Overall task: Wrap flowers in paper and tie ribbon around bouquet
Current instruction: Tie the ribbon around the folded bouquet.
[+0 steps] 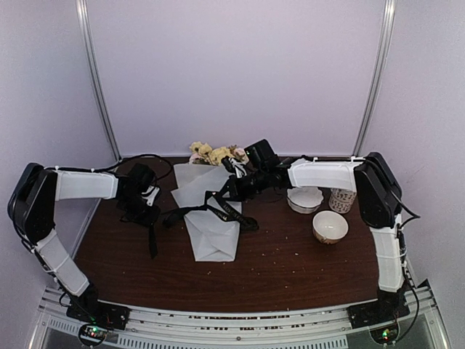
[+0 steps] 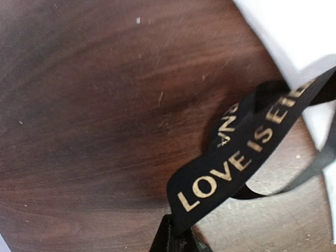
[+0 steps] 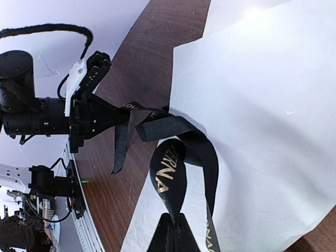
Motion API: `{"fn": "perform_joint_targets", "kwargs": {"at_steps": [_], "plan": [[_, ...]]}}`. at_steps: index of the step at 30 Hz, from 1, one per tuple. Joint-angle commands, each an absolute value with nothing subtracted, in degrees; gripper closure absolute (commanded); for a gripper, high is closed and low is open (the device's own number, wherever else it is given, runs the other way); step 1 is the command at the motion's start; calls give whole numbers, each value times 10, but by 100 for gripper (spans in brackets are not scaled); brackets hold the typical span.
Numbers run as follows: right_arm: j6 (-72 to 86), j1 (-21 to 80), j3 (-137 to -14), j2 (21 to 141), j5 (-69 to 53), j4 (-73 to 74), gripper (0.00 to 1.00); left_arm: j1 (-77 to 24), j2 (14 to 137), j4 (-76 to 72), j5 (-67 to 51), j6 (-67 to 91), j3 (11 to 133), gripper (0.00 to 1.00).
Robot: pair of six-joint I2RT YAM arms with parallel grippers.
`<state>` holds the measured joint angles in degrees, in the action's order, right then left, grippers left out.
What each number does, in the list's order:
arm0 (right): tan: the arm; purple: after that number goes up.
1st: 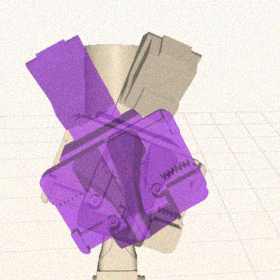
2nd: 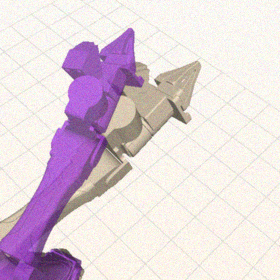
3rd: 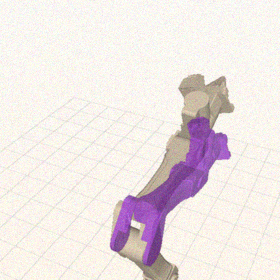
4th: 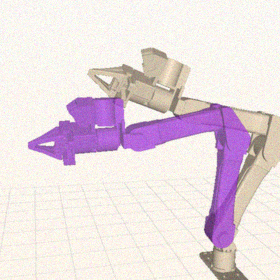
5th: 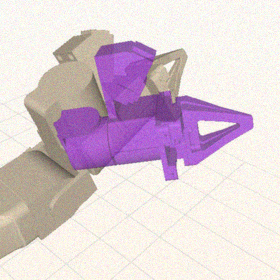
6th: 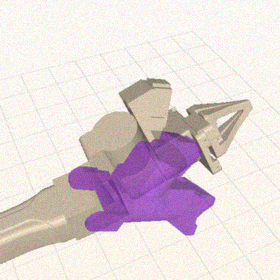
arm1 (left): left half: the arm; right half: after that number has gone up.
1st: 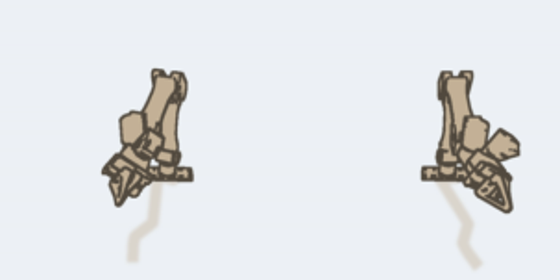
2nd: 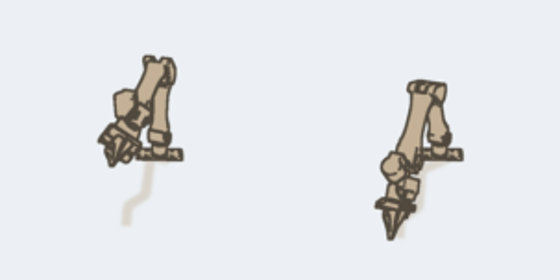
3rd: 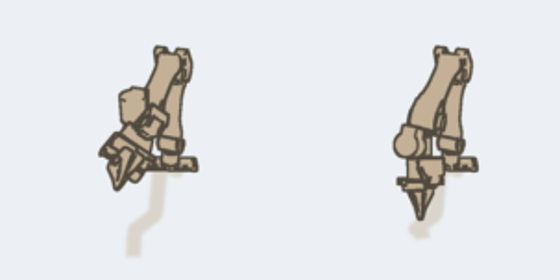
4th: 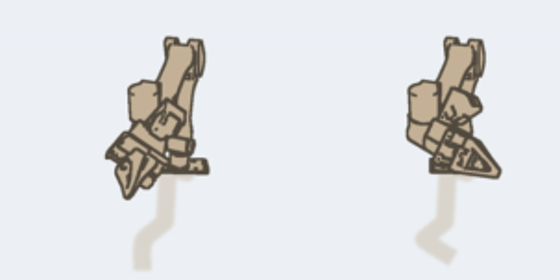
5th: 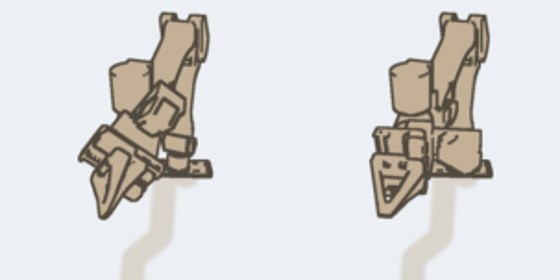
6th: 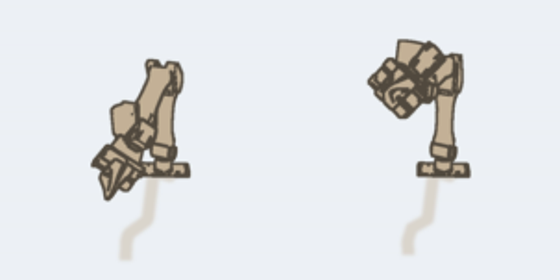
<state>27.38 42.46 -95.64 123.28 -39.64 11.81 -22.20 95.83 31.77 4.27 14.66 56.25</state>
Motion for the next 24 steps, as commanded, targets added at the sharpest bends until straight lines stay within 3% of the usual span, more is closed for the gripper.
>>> {"fn": "perform_joint_targets", "kwargs": {"at_steps": [1,19,24], "plan": [[275,430,-990,1233,-390,129,100,-229,911,293,35,147,573,100],[285,447,-1064,1274,-384,144,100,-271,901,306,52,131,610,100],[275,429,-1080,1267,-379,157,100,-231,885,261,29,160,592,100]]}}
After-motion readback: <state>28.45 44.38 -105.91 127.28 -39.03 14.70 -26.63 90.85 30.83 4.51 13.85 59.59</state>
